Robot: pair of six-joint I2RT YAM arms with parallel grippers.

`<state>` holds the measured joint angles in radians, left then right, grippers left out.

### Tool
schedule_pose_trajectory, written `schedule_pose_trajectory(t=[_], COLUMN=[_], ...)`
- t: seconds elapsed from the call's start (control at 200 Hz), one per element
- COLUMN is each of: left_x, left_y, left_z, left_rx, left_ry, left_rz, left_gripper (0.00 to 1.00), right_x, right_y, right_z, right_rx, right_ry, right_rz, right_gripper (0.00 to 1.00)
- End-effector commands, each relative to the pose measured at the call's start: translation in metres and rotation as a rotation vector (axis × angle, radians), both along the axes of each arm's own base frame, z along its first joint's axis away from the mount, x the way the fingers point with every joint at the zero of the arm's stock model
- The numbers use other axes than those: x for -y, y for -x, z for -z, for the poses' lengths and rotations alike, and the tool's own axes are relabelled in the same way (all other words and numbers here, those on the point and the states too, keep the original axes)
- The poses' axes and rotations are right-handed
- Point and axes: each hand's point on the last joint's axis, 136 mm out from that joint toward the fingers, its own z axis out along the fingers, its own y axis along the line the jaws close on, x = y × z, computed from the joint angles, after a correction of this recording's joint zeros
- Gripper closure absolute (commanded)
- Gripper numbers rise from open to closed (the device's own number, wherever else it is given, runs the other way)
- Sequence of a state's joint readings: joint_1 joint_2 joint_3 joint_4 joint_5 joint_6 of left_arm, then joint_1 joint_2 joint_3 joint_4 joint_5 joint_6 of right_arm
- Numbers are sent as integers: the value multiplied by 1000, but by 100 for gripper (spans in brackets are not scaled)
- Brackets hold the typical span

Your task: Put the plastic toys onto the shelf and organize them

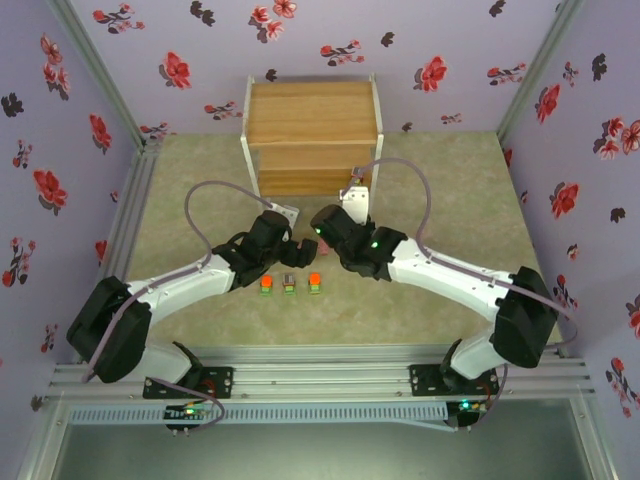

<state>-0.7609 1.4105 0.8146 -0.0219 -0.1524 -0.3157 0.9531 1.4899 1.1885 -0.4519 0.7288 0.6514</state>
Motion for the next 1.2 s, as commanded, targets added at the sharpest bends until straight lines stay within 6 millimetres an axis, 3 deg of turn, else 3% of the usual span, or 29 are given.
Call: schedule_pose_trajectory(t=[0.0,0.775,1.195], left_x=[-2,0,0], left_y=[1,-1,-2], left_z=[-5,-3,-1], left_rx=[9,9,8], left_ry=[20,16,11], left_rz=[-1,5,5], left_gripper=[8,8,8], right_x=[-4,-29,-35], right_y=[-14,-78,-96], right_z=[-7,-9,2], right_rx=[1,-31,-17], right_ry=[15,-59,-32], right_rz=[-2,33,53], right_gripper=[100,100,100])
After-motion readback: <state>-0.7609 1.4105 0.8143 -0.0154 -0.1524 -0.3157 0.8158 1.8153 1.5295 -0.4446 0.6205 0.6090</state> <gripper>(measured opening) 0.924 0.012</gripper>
